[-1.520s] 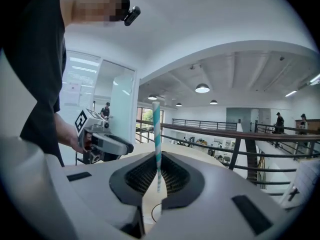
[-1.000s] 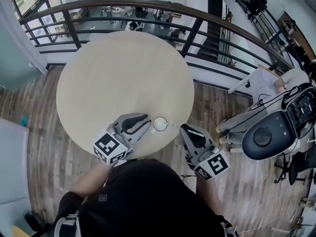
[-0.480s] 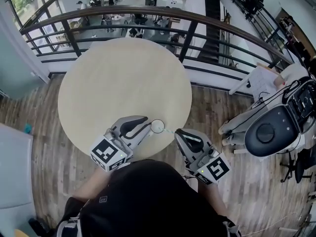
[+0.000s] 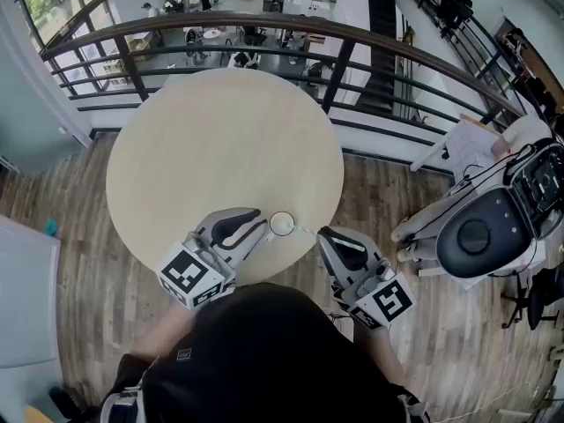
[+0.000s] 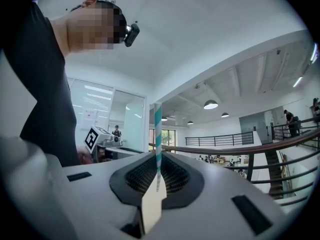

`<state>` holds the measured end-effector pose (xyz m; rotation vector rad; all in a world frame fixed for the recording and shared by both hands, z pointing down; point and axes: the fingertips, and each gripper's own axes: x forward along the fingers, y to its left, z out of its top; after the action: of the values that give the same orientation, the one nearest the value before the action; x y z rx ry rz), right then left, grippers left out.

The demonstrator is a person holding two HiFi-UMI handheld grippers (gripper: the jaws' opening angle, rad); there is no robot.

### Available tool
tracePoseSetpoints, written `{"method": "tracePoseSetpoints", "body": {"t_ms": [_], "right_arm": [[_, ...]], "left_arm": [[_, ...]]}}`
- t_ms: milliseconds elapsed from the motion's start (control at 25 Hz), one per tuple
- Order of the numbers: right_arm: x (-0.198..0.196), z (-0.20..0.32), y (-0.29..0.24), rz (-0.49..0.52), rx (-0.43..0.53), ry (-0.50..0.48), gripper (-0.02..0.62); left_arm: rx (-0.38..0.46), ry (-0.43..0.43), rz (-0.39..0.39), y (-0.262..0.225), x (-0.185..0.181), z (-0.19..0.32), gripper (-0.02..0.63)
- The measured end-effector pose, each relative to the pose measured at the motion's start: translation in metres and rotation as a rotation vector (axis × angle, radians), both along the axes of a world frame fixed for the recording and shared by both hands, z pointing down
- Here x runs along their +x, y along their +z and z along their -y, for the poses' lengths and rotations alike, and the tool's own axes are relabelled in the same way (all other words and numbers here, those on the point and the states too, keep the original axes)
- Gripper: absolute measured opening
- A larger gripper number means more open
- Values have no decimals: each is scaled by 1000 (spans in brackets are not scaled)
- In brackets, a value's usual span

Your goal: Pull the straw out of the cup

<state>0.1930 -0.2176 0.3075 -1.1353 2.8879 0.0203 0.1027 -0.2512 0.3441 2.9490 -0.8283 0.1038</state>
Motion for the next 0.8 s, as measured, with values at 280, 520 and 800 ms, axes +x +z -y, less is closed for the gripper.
{"method": "tracePoseSetpoints", "body": {"t_ms": [280,520,800], "right_arm": [[-7,-7,-1,-5,-8,-21,38],[-8,-9,0,-7,-8,-27,37],[-11,-13,2,3,-22,-29,38]], "left_arm": [[8,-3,-1,-7,-3,-6,72],[18,-8,11,-9,-5,-10,72],[37,-32,19,-11,-9,-17,72]]}}
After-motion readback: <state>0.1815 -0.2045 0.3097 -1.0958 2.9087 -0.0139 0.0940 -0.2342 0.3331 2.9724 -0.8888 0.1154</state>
